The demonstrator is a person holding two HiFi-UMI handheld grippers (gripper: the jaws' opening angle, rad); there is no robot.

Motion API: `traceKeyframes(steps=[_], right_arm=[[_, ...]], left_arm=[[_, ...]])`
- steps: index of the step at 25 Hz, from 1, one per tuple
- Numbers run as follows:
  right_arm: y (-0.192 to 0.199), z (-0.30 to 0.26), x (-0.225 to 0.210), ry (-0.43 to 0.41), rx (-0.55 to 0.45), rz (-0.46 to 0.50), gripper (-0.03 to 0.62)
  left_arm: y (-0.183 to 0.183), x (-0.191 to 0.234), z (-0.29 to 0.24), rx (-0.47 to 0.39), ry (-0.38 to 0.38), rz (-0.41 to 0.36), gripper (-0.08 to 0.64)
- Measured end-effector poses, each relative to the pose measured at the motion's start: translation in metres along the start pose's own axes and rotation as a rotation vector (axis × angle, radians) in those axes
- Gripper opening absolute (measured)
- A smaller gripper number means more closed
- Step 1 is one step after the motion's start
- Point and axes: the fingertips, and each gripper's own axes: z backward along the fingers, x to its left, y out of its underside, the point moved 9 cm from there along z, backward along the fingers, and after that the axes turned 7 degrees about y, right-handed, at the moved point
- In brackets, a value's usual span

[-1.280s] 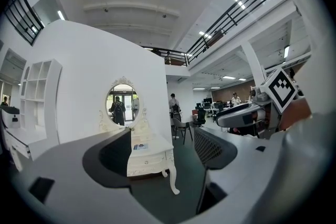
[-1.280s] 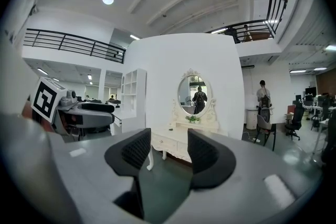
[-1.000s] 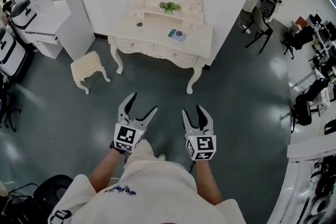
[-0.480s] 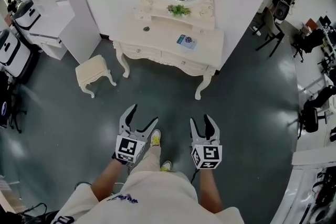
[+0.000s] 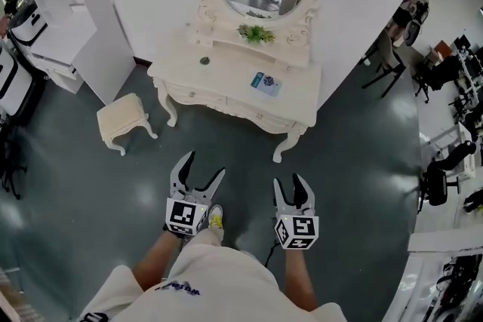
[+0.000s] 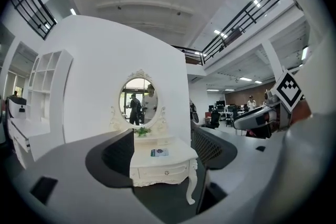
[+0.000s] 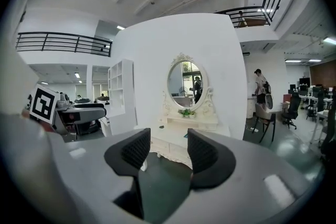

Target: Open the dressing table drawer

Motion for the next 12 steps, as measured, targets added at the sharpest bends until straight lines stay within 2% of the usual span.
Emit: traceKeyframes(steps=[6,12], right_arm=[[-0.018,-0.057,0.017,-0.006,0.003,0.013,0.224],[-0.030,-0.094,0.026,0.041,0.010,0.021,0.224]], left_arm=[[-0.005,0.057,-0.032,-0.013,-0.007,0.029,0.359],[-0.002,0.098,-0.064,-0.001,0.017,0.050,0.359]])
